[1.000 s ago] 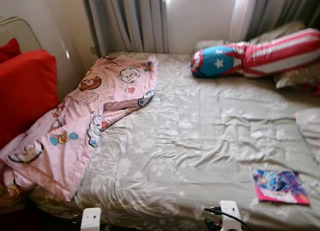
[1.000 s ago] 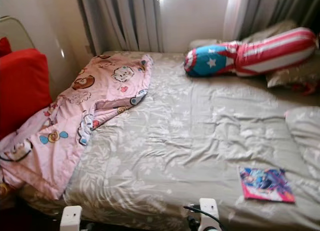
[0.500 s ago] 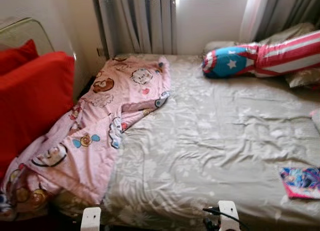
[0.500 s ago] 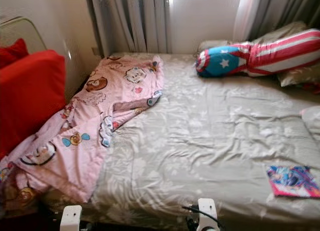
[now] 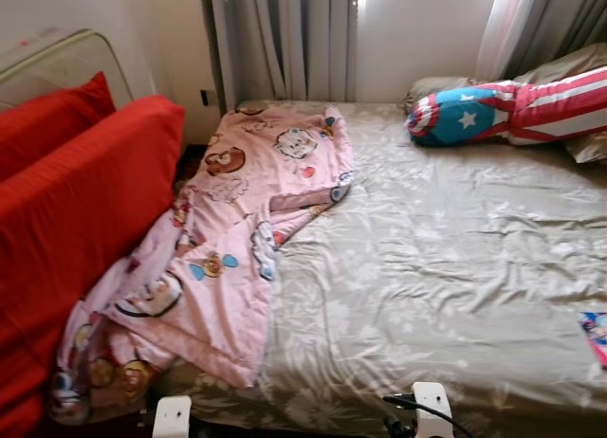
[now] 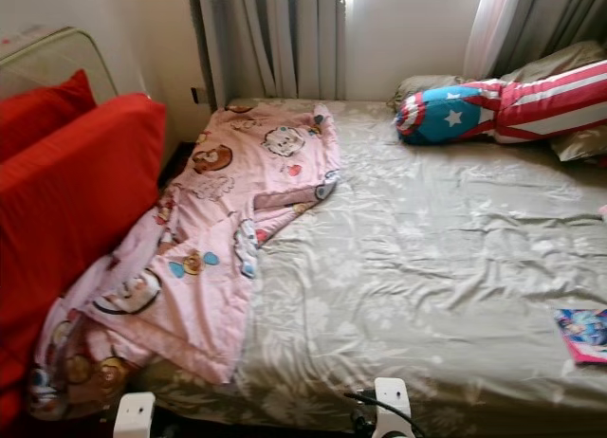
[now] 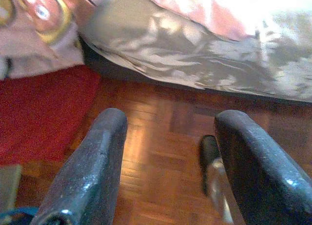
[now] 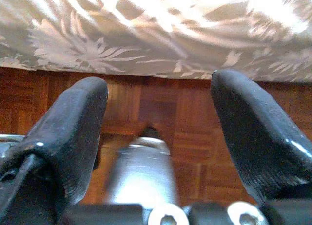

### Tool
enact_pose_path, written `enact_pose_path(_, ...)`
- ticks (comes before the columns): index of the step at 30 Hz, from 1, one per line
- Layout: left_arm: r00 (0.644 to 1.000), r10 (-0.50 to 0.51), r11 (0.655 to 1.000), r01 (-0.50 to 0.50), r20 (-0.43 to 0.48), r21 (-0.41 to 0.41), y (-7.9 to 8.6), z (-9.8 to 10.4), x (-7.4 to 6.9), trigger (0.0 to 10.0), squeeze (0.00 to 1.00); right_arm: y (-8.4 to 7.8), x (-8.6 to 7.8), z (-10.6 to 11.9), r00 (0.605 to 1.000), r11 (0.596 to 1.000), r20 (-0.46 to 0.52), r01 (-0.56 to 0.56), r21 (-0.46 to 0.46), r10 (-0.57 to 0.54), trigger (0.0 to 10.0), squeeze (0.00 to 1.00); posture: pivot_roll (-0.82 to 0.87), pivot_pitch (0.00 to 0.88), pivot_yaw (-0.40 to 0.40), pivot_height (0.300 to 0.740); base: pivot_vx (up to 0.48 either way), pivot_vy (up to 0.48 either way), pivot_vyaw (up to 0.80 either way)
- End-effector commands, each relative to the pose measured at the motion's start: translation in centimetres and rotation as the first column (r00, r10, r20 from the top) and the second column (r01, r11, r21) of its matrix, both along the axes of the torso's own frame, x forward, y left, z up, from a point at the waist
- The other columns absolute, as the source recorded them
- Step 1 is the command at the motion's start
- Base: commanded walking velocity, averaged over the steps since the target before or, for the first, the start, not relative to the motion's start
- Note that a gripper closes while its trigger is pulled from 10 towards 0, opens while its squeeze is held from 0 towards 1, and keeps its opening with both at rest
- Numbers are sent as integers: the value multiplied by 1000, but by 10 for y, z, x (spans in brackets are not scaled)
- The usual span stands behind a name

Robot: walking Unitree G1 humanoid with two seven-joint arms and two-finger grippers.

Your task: Clean up the room

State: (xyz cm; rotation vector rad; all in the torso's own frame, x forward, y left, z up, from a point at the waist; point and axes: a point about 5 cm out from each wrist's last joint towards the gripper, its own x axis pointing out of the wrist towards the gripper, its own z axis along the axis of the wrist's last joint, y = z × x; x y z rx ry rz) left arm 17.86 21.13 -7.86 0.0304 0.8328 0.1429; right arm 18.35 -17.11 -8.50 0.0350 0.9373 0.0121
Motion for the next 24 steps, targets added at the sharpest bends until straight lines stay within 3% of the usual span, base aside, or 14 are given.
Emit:
enact_pose_path(1, 1000, 12, 1000, -12, -6, -12, -5, -2, -2, 10000, 0, -7, -3, -1, 1000, 999, -7, -25, -27, 25, 10000, 0, -39, 0, 18, 740, 0, 480, 0)
enact_pose_path(13, 1000, 14, 1000, -14, -6, -13, -6, -2, -2, 10000, 0, -7, -2, 0, 999, 999, -9, -42, -32, 42, 10000, 0, -41, 0, 17, 740, 0, 480, 0)
enact_pose_path(24, 1000, 7, 1000, -7, 0, -10, -6, -2, -2, 10000, 0, -7, -2, 0, 998, 998, -7, -58, -38, 58, 10000, 0, -39, 0, 14, 740, 0, 0, 0)
